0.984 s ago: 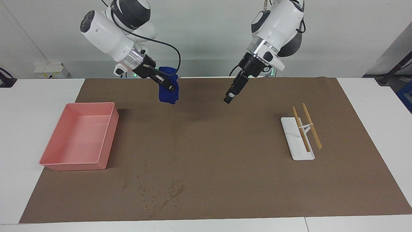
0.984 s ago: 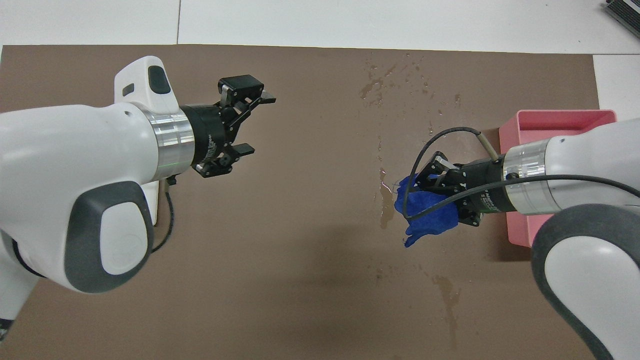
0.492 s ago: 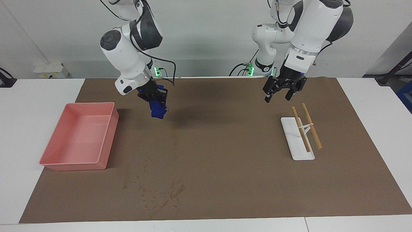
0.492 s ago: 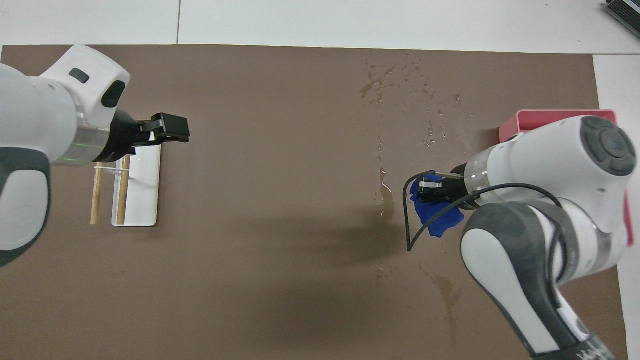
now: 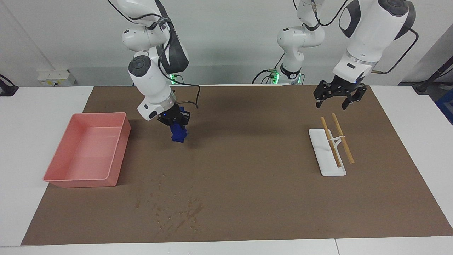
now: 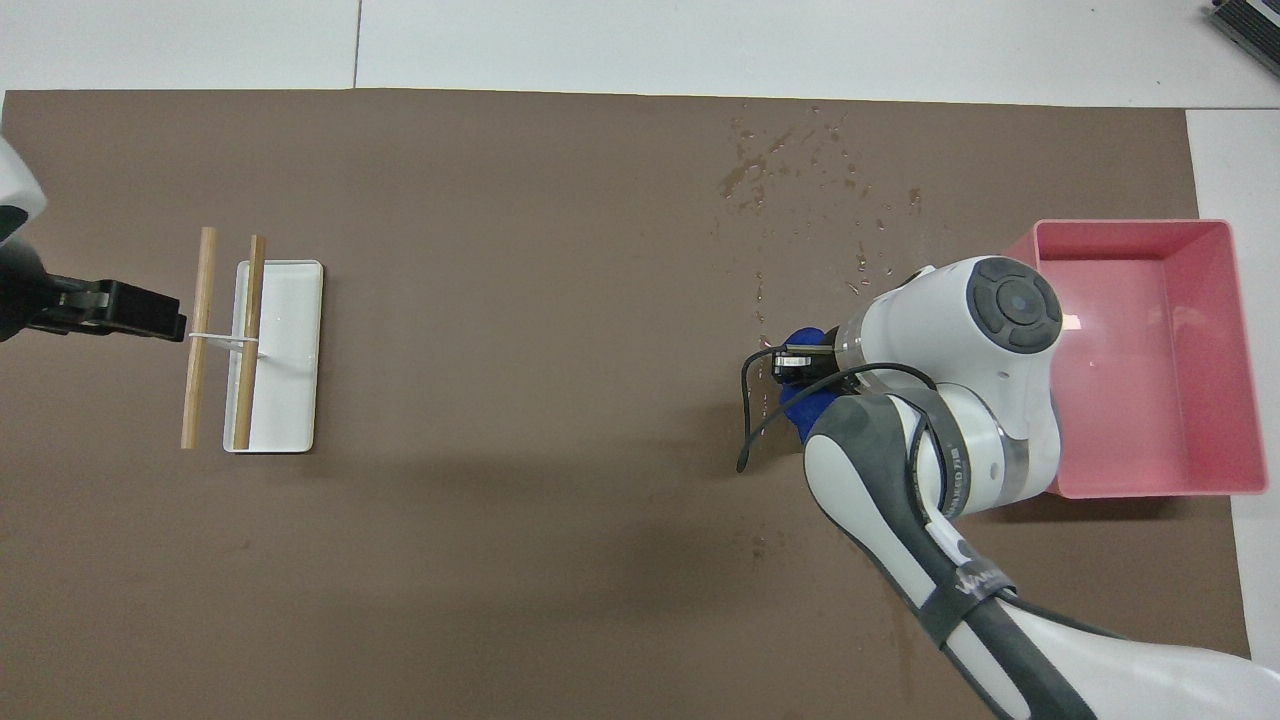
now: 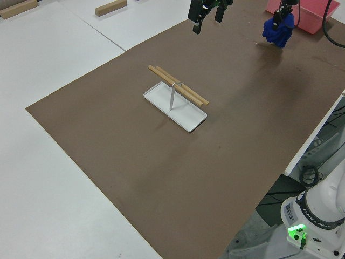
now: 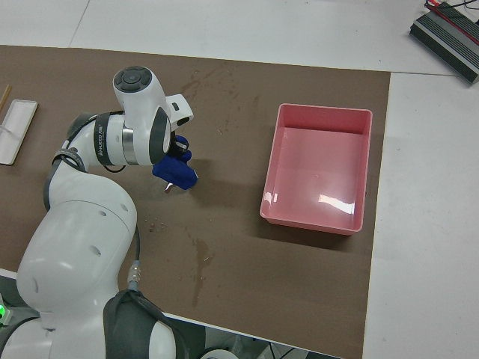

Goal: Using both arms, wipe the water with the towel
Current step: 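Wipe the water spots with the cloth in the right gripper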

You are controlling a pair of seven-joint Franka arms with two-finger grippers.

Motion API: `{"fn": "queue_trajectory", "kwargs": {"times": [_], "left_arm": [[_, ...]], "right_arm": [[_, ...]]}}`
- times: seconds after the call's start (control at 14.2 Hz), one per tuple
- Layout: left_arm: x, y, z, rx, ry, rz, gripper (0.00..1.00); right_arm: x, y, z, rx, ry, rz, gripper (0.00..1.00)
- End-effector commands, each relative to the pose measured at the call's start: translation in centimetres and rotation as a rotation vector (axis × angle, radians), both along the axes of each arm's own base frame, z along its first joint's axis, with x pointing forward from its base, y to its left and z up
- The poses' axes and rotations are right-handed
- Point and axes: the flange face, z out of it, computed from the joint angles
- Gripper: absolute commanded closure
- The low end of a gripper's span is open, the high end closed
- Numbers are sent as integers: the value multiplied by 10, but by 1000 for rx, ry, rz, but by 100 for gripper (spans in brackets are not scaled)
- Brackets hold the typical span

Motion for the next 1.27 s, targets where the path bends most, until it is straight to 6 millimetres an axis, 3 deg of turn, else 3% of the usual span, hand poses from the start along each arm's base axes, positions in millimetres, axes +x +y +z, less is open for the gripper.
{"fn": "queue_trajectory", "kwargs": {"times": [0.0,0.28,0.49,0.63,0.77,1.19], "left_arm": [[-15,-7,17,-12,-8,-22,0],[-22,-14,8,-13,6,-25,0],[-21,-19,24,6,61,-50,0],[-20,-19,25,3,71,-49,0],[-23,-23,21,4,76,-58,0],[-26,-22,22,4,71,-45,0]], "right_arm": [[-9,7,-26,-19,-35,8,100],[-3,6,-41,-8,-51,-52,100],[-2,8,-55,65,-3,-207,100],[0,10,-63,136,19,-297,100],[-5,26,-62,180,28,-324,100],[-17,41,-65,185,71,-351,100]]}}
